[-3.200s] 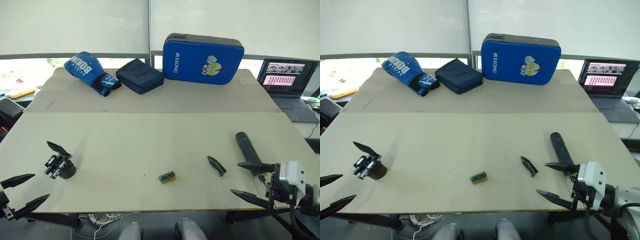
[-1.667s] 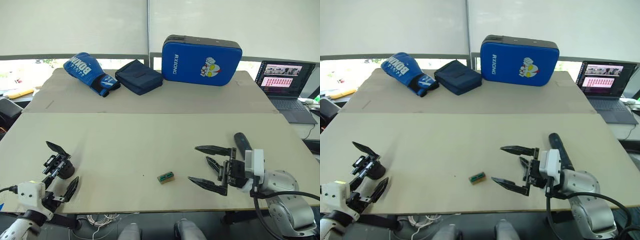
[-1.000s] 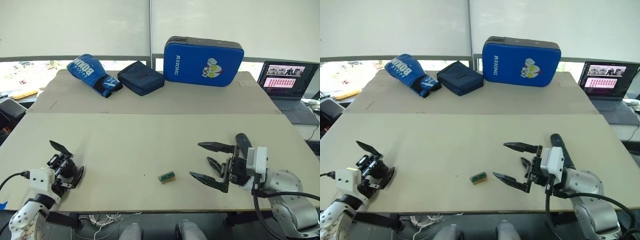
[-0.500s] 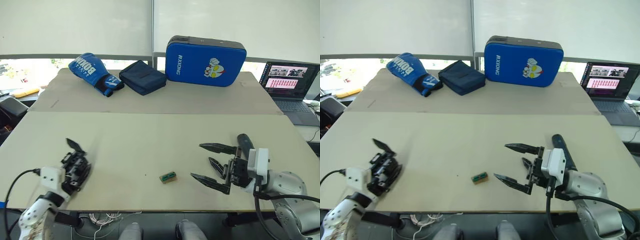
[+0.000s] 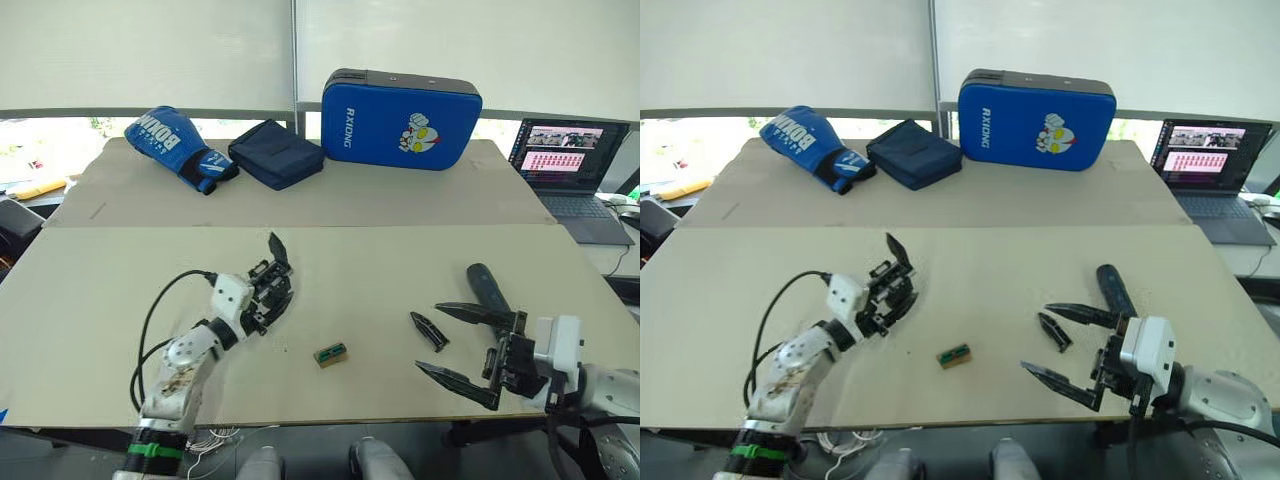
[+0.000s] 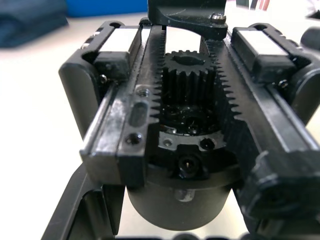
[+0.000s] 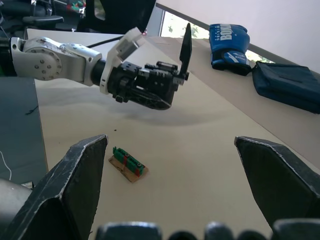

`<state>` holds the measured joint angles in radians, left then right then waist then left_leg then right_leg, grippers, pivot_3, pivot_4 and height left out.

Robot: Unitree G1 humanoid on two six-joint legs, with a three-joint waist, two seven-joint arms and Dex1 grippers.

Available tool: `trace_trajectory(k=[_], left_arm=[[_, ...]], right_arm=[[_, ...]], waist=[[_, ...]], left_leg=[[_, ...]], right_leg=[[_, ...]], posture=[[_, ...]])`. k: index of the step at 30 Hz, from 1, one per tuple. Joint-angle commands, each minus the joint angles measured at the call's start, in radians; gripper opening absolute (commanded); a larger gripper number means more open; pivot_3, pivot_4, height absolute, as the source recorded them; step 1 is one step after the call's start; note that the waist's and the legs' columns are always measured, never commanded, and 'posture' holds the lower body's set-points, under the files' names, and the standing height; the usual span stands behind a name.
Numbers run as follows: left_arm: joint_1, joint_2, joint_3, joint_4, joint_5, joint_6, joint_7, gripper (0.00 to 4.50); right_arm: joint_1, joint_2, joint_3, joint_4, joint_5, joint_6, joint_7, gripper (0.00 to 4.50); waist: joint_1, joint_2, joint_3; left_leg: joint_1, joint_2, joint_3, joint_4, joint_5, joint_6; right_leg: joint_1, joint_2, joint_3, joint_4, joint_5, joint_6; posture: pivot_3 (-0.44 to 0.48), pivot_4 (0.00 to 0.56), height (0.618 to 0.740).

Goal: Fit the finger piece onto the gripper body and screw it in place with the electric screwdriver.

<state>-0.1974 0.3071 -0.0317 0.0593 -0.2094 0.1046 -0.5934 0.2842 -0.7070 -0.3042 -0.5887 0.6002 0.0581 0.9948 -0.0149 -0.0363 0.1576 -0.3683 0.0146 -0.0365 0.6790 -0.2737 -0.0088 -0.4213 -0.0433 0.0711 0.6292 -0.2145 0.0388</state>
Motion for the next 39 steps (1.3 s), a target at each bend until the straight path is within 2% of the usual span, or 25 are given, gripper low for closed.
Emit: trace_trajectory(k=[1, 11, 16, 17, 19, 20, 26, 31, 34, 39], left_arm=[[-0.058, -0.024, -0.012, 0.025, 0.024, -0.062, 0.015, 2.39], [-0.049, -0.061, -0.064, 0.102, 0.066, -0.100, -0.008, 2.39], [-0.053, -0.066, -0.040, 0.101, 0.046, -0.079, -0.002, 2.39], [-0.051, -0.063, -0.035, 0.099, 0.043, -0.078, -0.007, 3.43], [-0.046, -0.048, -0.026, 0.092, 0.027, -0.061, -0.027, 4.33], [-0.045, -0.035, -0.019, 0.090, 0.025, -0.062, -0.035, 4.47], [-0.078, 0.109, 0.032, 0.101, -0.060, -0.004, -0.211, 4.47], [-0.141, 0.239, 0.022, 0.195, -0.106, -0.013, -0.459, 4.47], [-0.210, 0.253, -0.001, 0.313, -0.078, -0.083, -0.539, 4.47], [-0.327, 0.212, -0.035, 0.511, -0.051, -0.186, -0.658, 4.47]], right_arm=[[0.012, 0.004, -0.042, -0.054, 0.003, -0.016, -0.022, 4.50], [0.047, 0.002, -0.066, -0.074, 0.002, -0.013, -0.038, 4.50], [0.045, 0.000, -0.063, -0.072, 0.002, -0.013, -0.042, 4.50], [0.045, 0.001, -0.063, -0.071, 0.002, -0.013, -0.043, 4.50], [0.045, 0.002, -0.062, -0.073, 0.002, -0.013, -0.045, 4.50], [0.046, 0.003, -0.063, -0.073, 0.002, -0.013, -0.047, 4.50], [0.072, 0.010, -0.076, -0.074, 0.004, -0.028, -0.036, 4.50], [0.099, 0.018, -0.087, -0.078, 0.001, -0.038, -0.031, 4.50], [0.103, 0.020, -0.087, -0.083, -0.001, -0.037, -0.036, 4.50], [0.115, 0.025, -0.094, -0.098, -0.005, -0.031, -0.047, 4.50]], waist=[[0.001, 0.000, 0.000], [0.007, 0.000, 0.000], [0.009, 0.001, -0.001], [0.009, 0.001, -0.001], [0.008, 0.001, -0.001], [0.008, 0.001, -0.001], [-0.002, 0.002, -0.001], [0.003, 0.002, -0.001], [0.006, 0.002, -0.001], [0.009, 0.002, -0.001]], left_leg=[[0.000, 0.000, 0.000, 0.000, 0.000, 0.000], [0.000, -0.001, 0.000, 0.000, 0.000, 0.000], [0.000, -0.001, 0.000, 0.000, 0.000, 0.000], [0.000, -0.001, 0.000, 0.000, 0.000, 0.000], [0.000, -0.001, 0.000, 0.000, 0.000, 0.000], [0.000, -0.001, 0.000, 0.000, 0.000, 0.000], [0.001, 0.000, 0.000, 0.000, 0.000, 0.000], [0.000, 0.000, 0.000, 0.000, 0.000, 0.000], [0.000, 0.000, 0.000, 0.000, 0.000, 0.000], [0.000, -0.001, 0.000, 0.001, 0.000, 0.000]], right_leg=[[0.000, 0.000, 0.000, 0.000, 0.000, 0.000], [0.001, -0.001, 0.000, -0.001, 0.000, 0.000], [0.001, -0.001, 0.000, -0.001, 0.000, 0.000], [0.001, -0.001, 0.000, -0.001, 0.000, 0.000], [0.001, -0.001, 0.000, -0.001, 0.000, 0.000], [0.001, -0.001, 0.000, -0.001, 0.000, 0.000], [0.000, 0.000, 0.000, 0.000, 0.000, 0.000], [0.000, 0.000, 0.000, 0.000, -0.004, 0.006], [0.000, 0.000, 0.000, 0.000, -0.004, 0.006], [0.000, 0.000, 0.000, 0.000, -0.004, 0.006]], posture=[[0.000, 0.150, 0.740], [0.000, 0.150, 0.740], [0.000, 0.150, 0.740], [0.000, 0.150, 0.740], [0.000, 0.150, 0.740], [0.000, 0.150, 0.740], [0.000, 0.150, 0.740], [0.000, 0.150, 0.740], [0.000, 0.150, 0.740], [0.000, 0.150, 0.740]])
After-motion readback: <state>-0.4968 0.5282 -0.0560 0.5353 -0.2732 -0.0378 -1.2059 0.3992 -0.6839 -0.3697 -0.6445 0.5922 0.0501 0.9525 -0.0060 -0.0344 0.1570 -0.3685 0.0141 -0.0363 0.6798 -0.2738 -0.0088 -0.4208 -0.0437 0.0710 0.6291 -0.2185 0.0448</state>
